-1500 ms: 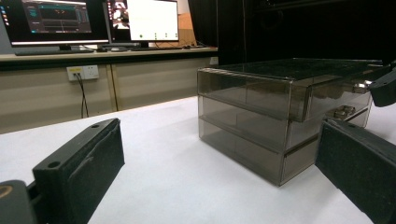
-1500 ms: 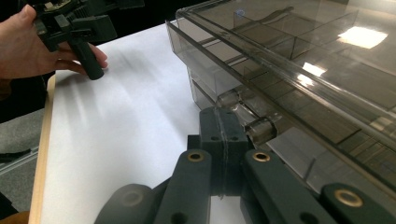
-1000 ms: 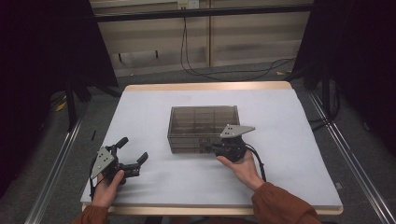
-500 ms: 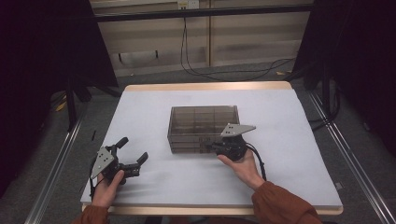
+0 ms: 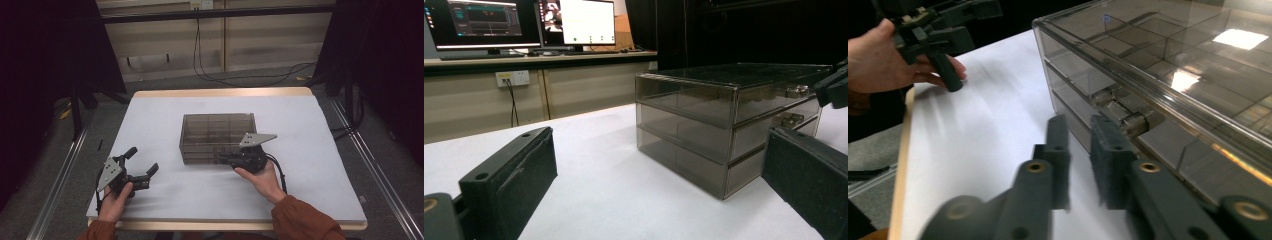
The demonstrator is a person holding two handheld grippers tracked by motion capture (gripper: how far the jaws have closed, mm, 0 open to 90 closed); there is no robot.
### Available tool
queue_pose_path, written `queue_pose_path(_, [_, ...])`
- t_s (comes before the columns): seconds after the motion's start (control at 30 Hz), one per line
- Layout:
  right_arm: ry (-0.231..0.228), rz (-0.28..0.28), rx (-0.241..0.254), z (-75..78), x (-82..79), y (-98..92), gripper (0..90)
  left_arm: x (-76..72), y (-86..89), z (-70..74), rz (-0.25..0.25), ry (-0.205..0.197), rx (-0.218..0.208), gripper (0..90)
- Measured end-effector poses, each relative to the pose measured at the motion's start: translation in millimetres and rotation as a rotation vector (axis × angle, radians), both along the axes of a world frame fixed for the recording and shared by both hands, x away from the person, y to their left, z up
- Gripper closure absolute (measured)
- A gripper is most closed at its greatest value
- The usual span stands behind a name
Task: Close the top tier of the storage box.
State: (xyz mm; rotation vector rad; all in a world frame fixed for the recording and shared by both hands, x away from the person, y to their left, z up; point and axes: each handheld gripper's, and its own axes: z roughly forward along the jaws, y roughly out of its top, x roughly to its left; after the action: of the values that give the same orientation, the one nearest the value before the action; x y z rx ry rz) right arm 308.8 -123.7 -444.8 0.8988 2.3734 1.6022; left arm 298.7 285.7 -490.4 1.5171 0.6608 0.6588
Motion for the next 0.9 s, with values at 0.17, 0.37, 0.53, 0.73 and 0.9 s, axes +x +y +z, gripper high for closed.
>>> queue_pose_path(0.17, [0.011,0.006,-0.004,3.3,-9.2,-7.9,64.8,0.2,0.1,0.1,0.002,-0.001,0.001,1.3])
queue_pose_path(0.37, [0.012,-0.024,-0.020,7.4,-18.7,-24.6,52.0,0.0,0.0,0.0,0.001,-0.001,0.001,1.3])
queue_pose_path(0.53, [0.023,-0.047,-0.040,8.1,-28.7,-40.8,45.6,0.1,-0.1,0.0,0.002,0.000,0.001,1.3])
queue_pose_path(0.73, [0.013,-0.104,-0.053,11.6,-36.5,-59.7,35.9,0.0,-0.2,0.0,0.002,-0.001,0.001,1.3])
queue_pose_path(0.9, [0.014,-0.146,-0.066,12.5,-43.2,-75.4,31.7,-0.2,0.0,0.1,0.001,-0.003,0.008,1.2])
